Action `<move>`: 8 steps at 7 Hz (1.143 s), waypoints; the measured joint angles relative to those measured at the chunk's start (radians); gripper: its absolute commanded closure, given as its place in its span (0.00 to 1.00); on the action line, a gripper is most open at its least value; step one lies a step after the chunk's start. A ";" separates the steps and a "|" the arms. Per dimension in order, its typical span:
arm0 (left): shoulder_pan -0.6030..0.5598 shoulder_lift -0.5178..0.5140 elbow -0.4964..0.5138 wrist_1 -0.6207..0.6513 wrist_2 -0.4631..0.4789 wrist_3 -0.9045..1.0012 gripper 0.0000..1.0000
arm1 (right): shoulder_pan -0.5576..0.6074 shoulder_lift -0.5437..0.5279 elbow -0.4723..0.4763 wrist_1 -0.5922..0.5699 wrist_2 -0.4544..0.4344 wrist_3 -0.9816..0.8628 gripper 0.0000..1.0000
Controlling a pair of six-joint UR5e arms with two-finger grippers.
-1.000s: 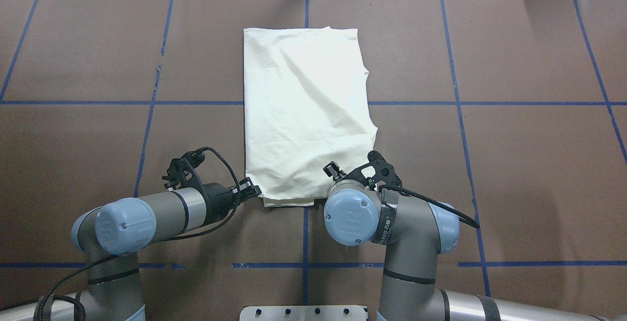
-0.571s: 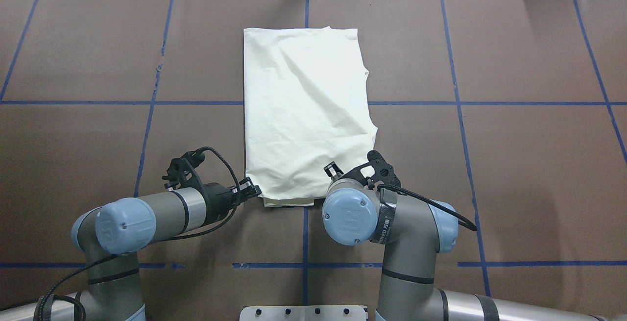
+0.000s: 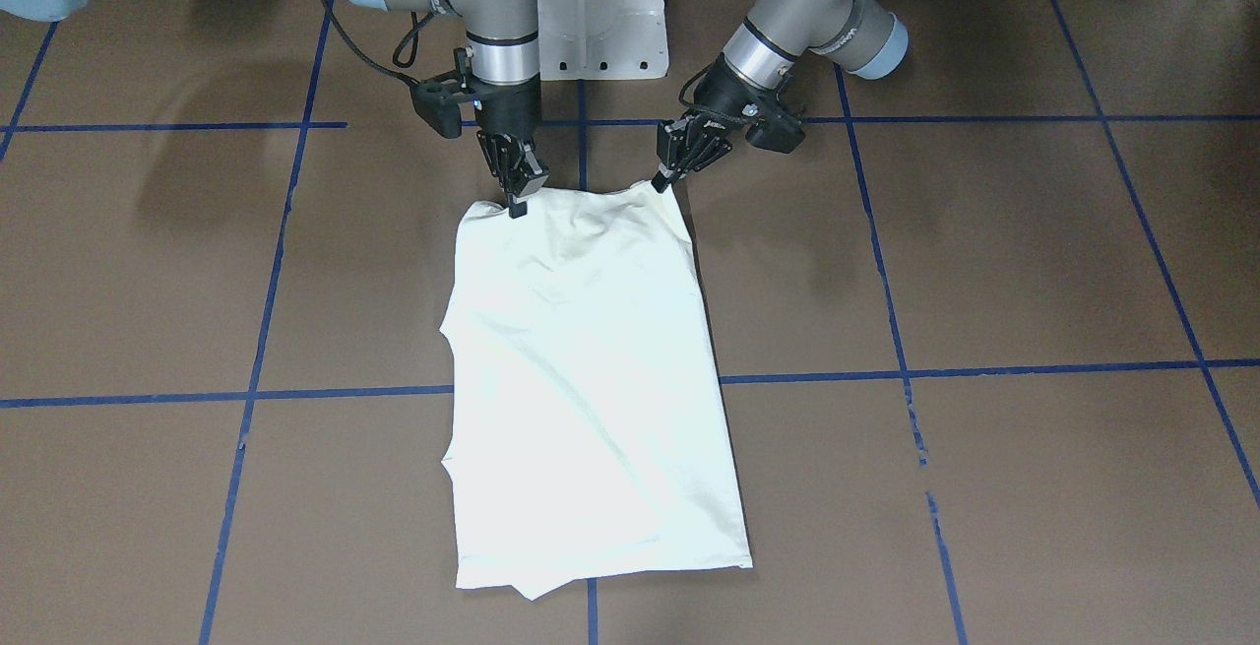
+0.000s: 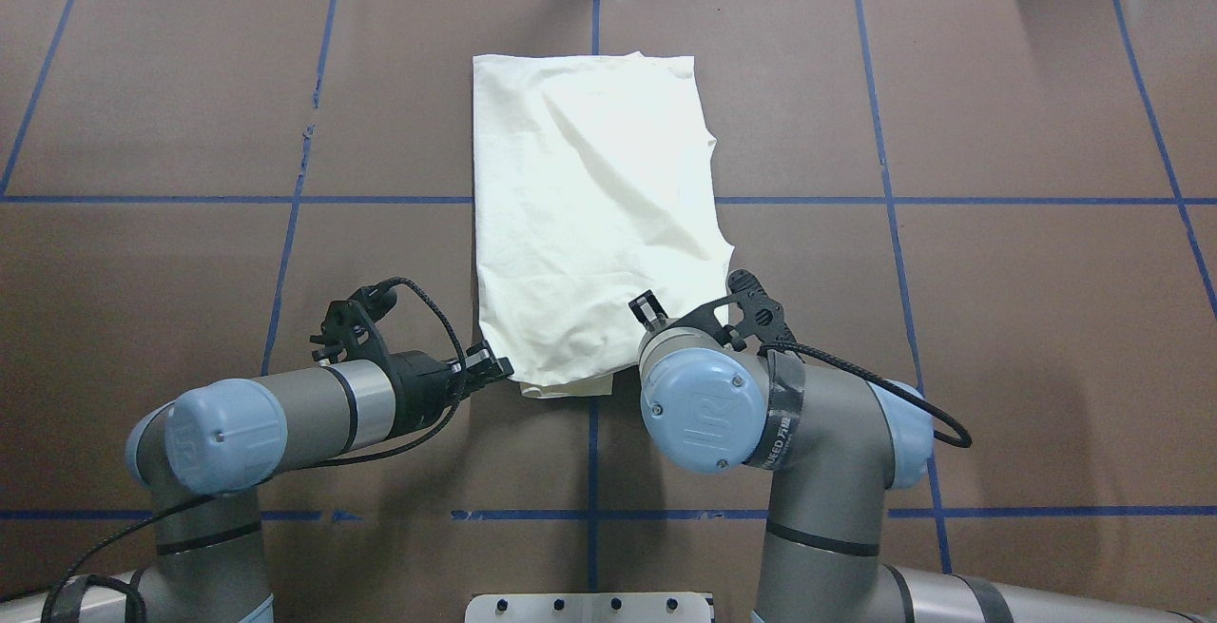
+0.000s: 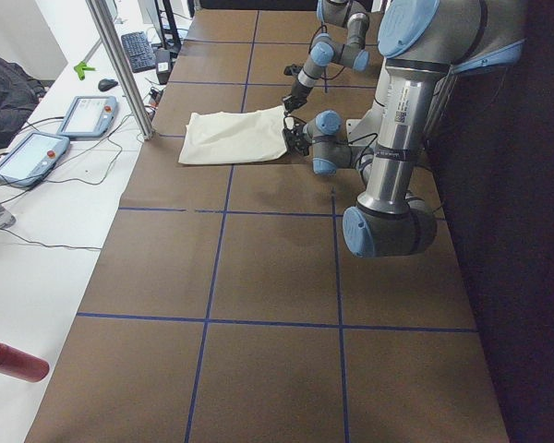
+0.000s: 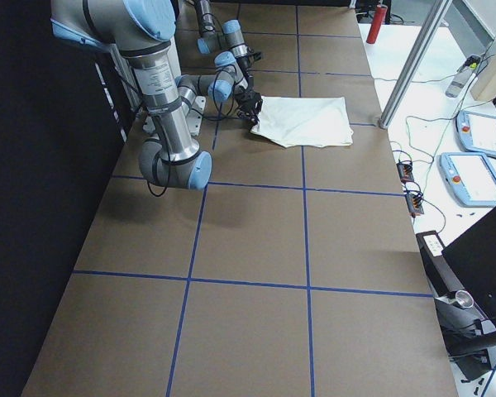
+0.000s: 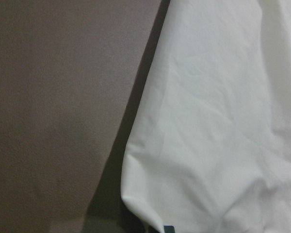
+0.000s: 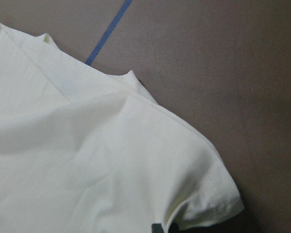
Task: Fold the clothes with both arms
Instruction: 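Lift the near edge with both grippers and fold it away from the robot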
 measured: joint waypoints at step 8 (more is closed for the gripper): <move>-0.009 -0.129 -0.437 0.751 -0.113 0.056 1.00 | -0.069 -0.009 0.339 -0.351 0.003 -0.020 1.00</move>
